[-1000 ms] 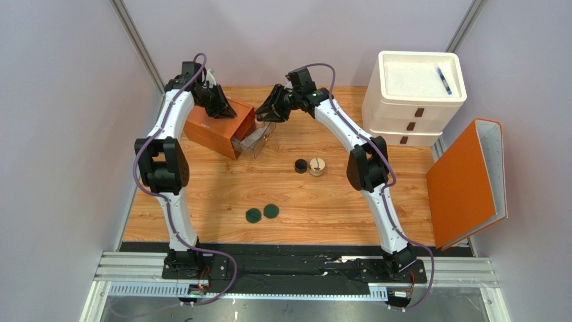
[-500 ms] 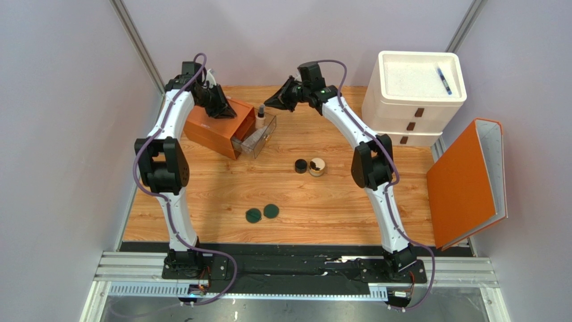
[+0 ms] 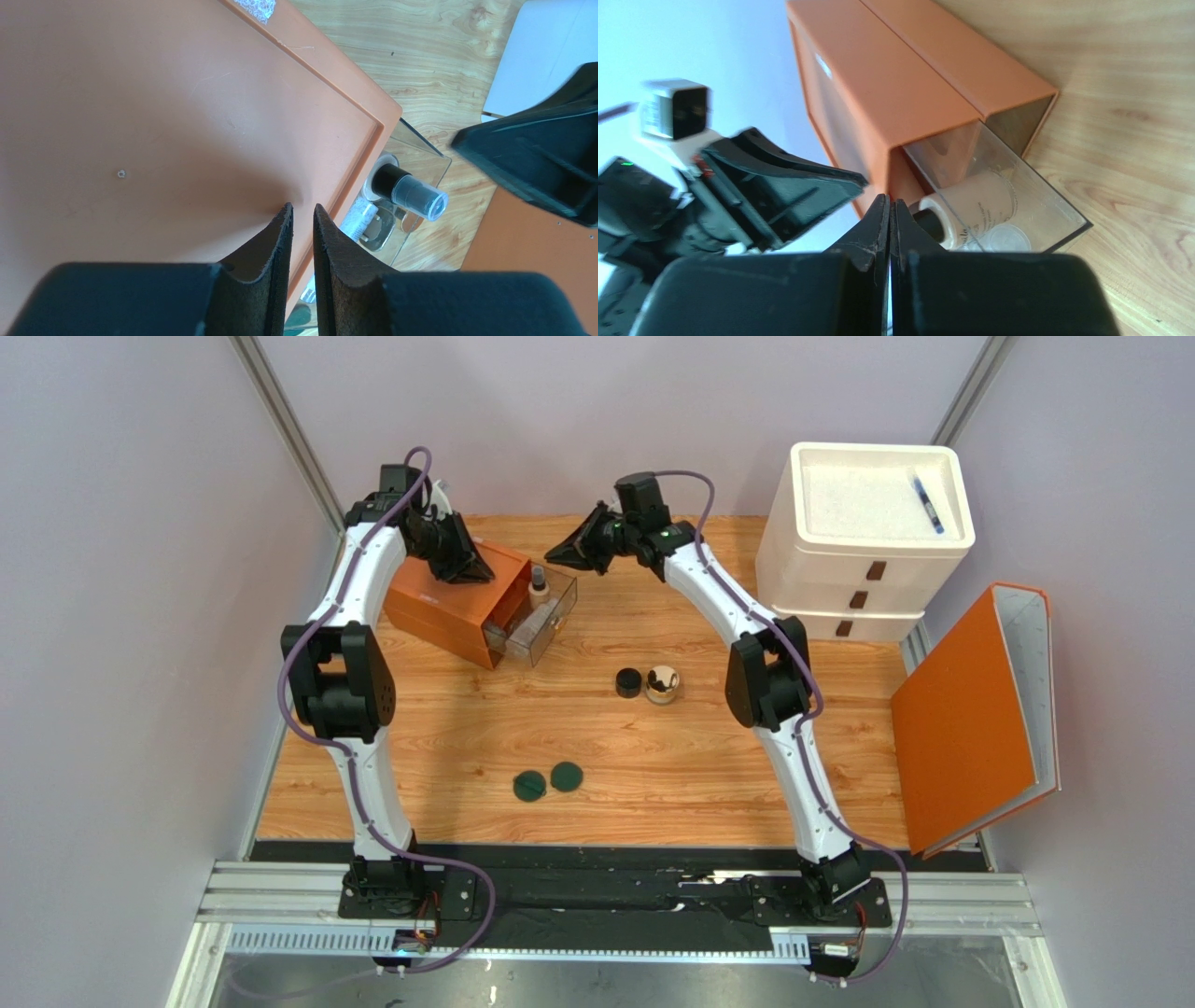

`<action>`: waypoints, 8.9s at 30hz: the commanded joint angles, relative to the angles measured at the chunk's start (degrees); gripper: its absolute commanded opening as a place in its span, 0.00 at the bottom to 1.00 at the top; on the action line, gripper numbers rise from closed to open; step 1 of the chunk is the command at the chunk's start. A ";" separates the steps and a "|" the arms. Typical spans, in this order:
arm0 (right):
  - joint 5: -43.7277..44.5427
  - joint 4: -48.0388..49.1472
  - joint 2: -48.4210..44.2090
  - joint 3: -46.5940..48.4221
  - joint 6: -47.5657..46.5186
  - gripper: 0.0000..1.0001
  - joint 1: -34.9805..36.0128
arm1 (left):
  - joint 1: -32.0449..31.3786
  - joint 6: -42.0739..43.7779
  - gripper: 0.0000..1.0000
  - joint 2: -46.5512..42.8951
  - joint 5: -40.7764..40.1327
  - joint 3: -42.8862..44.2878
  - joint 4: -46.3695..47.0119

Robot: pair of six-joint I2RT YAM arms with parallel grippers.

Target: Organize the makeup

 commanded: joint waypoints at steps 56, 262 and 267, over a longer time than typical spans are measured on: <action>-21.11 -7.58 3.31 -1.49 -1.78 0.00 3.22 | 0.14 1.06 0.24 1.76 -0.57 2.54 -2.41; 20.02 -37.55 -20.41 -31.19 -48.62 0.70 -2.48 | 0.14 3.16 0.24 -3.16 -1.97 -7.22 -2.41; 20.11 -37.99 -19.62 -31.28 -48.79 0.71 -2.48 | 0.14 2.90 0.24 -2.99 -1.45 -7.66 -1.88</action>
